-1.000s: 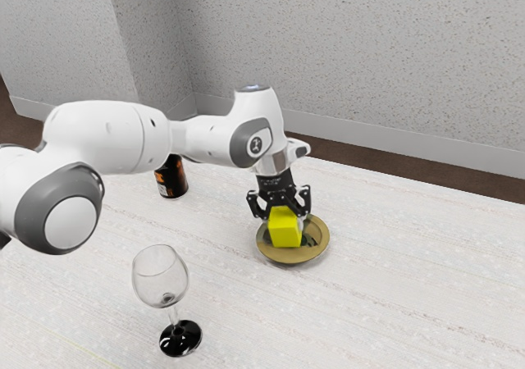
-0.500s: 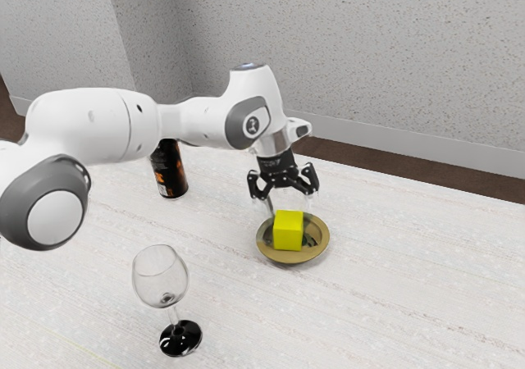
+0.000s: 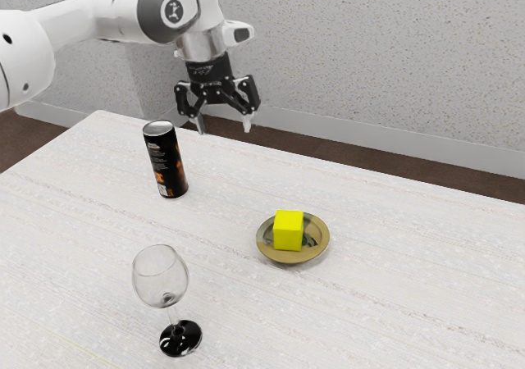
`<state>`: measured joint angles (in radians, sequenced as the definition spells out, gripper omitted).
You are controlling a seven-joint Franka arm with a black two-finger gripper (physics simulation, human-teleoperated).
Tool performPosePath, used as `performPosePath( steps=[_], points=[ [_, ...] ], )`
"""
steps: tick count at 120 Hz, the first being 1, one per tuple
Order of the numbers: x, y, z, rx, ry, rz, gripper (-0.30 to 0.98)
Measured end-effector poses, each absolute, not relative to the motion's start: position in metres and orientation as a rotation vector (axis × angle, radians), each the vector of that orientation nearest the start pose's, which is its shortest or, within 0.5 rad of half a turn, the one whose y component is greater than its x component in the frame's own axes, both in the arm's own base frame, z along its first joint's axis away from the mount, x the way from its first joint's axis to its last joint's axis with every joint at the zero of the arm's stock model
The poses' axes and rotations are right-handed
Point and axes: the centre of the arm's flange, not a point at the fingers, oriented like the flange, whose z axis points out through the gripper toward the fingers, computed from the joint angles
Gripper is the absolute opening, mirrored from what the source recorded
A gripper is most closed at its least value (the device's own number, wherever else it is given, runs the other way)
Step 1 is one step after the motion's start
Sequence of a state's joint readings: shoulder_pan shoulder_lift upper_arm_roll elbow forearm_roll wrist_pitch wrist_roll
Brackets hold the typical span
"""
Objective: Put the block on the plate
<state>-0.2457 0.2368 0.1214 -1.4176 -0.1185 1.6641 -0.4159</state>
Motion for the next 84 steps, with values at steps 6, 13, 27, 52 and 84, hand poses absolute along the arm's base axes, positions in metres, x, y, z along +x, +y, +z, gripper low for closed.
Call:
performPosePath(
  steps=[6,13,27,52,84],
  points=[
    [0.611,-0.089,0.573,-3.179,-0.481,0.046,0.68],
    [0.591,-0.073,0.578,-3.167,-0.473,0.081,0.68],
    [0.565,-0.025,0.571,-3.148,-0.479,0.163,0.69],
    [0.540,0.065,0.581,-3.137,-0.533,0.184,0.69],
    [0.527,0.122,0.581,-3.131,-0.516,0.192,0.69]
  ],
)
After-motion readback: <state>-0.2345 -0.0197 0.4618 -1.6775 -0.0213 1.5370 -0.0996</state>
